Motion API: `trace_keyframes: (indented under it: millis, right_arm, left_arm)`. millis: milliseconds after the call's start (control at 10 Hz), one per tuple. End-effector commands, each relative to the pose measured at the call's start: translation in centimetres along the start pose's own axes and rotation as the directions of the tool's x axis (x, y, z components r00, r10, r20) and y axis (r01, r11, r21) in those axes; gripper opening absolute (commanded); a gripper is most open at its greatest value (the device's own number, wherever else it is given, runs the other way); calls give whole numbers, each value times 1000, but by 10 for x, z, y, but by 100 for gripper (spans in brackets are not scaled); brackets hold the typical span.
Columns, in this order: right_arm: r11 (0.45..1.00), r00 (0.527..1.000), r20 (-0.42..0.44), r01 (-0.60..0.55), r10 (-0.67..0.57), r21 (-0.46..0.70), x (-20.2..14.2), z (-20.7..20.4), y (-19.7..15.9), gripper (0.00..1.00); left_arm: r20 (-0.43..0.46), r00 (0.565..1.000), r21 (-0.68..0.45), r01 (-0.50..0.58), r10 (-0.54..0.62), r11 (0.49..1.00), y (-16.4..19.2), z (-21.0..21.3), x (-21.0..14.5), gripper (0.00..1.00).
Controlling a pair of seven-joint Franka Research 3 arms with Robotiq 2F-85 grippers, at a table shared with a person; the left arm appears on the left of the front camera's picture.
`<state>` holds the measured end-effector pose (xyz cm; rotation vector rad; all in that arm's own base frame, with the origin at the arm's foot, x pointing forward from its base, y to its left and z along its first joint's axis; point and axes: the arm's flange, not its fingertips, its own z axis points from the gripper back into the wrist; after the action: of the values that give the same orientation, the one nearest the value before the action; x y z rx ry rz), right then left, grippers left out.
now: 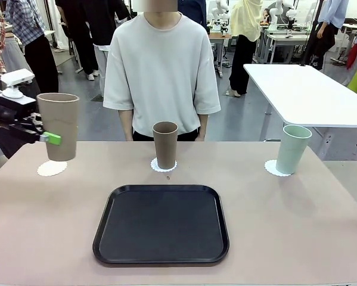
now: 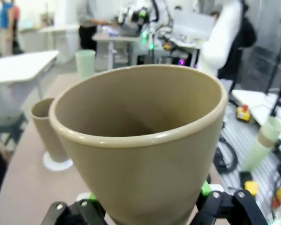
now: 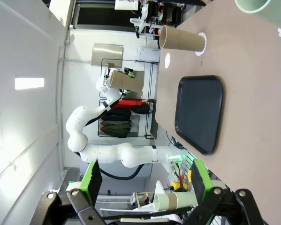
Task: Place coasters on the table and set cups on them.
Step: Take one Reusable plastic cup from the Flat Tray and place it on a coaster set by the human.
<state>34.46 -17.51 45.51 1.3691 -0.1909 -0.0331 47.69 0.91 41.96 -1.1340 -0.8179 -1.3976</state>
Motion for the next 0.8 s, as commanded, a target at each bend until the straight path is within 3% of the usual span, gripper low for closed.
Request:
trace_keyframes:
  millis: [0,300,500,600,700]
  right_arm:
    - [1000,1000,-4,-10,10,5,1,2,1,100]
    - [1000,1000,-4,-10,10,5,1,2,1,100]
    - [1000,1000,-4,-10,10,5,1,2,1,100]
    - [1000,1000,-4,-10,10,5,1,2,1,100]
    - [1000,1000,-4,-10,10,5,1,2,1,100]
  left_arm:
    - [40,995,-62,98,-96,993,20,43,-8,84]
    - [82,991,37,98,-101,994,39,93,-23,84]
    - [82,994,134,56,-67,989,34,83,-18,84]
    - [62,994,43,83,-85,996,35,94,-30,84]
    - [62,994,43,83,-85,996,35,94,-30,84]
